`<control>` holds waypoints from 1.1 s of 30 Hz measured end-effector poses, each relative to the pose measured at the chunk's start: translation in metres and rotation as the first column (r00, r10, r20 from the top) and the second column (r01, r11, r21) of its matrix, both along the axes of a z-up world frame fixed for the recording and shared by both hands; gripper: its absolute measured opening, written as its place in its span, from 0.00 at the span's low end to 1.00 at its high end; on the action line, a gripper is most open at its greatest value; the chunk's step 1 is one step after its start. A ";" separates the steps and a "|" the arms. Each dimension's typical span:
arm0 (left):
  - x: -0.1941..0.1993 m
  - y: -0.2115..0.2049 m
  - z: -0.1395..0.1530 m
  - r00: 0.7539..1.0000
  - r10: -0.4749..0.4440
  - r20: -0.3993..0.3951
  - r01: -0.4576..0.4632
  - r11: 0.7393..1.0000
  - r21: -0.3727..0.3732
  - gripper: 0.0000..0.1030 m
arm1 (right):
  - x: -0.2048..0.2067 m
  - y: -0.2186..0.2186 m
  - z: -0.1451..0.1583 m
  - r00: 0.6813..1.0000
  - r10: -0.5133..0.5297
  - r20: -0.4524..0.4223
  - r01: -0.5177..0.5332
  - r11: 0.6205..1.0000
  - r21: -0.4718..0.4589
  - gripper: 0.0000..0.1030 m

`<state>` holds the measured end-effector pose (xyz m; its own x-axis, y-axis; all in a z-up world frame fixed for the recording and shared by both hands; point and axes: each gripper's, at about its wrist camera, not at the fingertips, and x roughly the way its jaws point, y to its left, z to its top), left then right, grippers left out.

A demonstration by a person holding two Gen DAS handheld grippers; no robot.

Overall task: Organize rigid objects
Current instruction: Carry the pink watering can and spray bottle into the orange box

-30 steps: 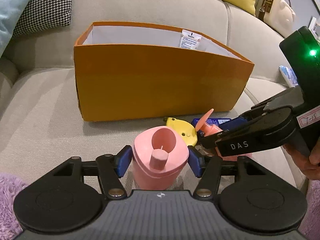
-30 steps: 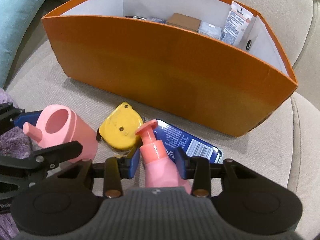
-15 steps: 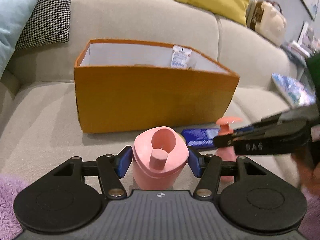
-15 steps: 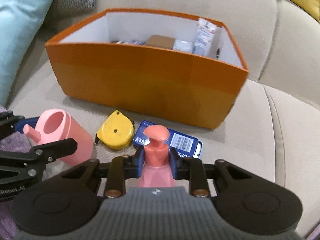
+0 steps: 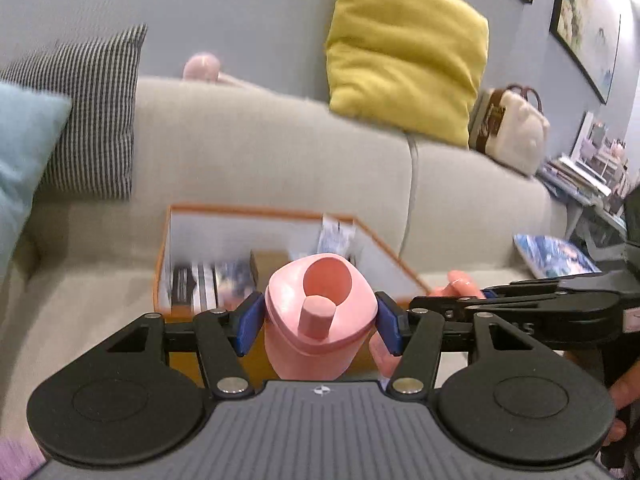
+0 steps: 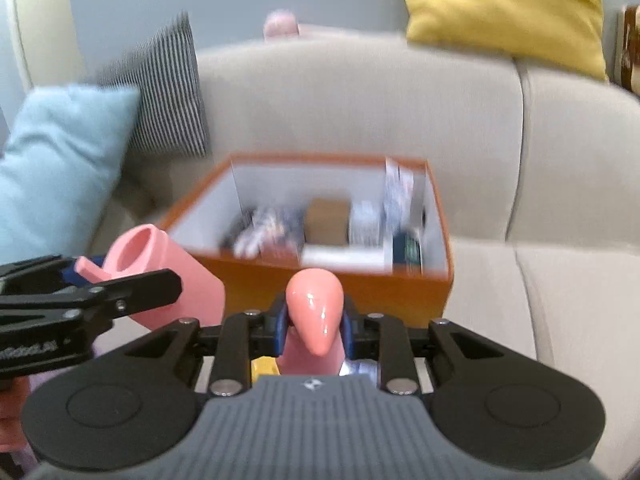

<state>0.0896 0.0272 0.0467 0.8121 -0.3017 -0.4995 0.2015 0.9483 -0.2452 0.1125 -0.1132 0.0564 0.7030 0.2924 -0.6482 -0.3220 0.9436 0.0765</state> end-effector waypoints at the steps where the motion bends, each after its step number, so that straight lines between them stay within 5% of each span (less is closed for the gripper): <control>1: 0.006 0.001 0.006 1.000 0.001 0.012 -0.001 1.000 -0.001 0.65 | 0.003 0.000 0.009 1.000 0.006 0.023 -0.006 1.000 0.008 0.26; 9: 0.071 0.018 0.027 0.998 -0.067 -0.015 0.066 0.997 -0.042 0.65 | 0.060 0.002 0.049 0.997 0.014 0.078 -0.016 0.999 0.033 0.26; 16: 0.132 0.014 -0.022 0.960 -0.162 -0.230 0.159 0.987 -0.031 0.65 | 0.122 0.004 -0.002 0.990 0.014 -0.142 -0.018 1.000 -0.022 0.26; 22: 0.166 0.002 -0.056 0.895 -0.231 -0.381 0.223 0.973 -0.065 0.65 | 0.150 0.009 -0.043 0.951 0.007 -0.309 -0.047 0.991 -0.123 0.26; 28: 0.205 -0.004 -0.091 0.792 -0.233 -0.564 0.224 0.971 -0.086 0.65 | 0.177 0.016 -0.073 0.890 -0.037 -0.454 -0.052 0.982 -0.181 0.26; 31: 0.224 -0.006 -0.105 0.736 -0.215 -0.642 0.208 0.974 -0.088 0.65 | 0.192 0.015 -0.089 0.870 -0.060 -0.489 -0.044 0.979 -0.199 0.26; 33: 0.234 -0.004 -0.112 0.724 -0.207 -0.658 0.199 0.976 -0.088 0.65 | 0.201 0.012 -0.092 0.872 -0.063 -0.486 -0.029 0.983 -0.179 0.26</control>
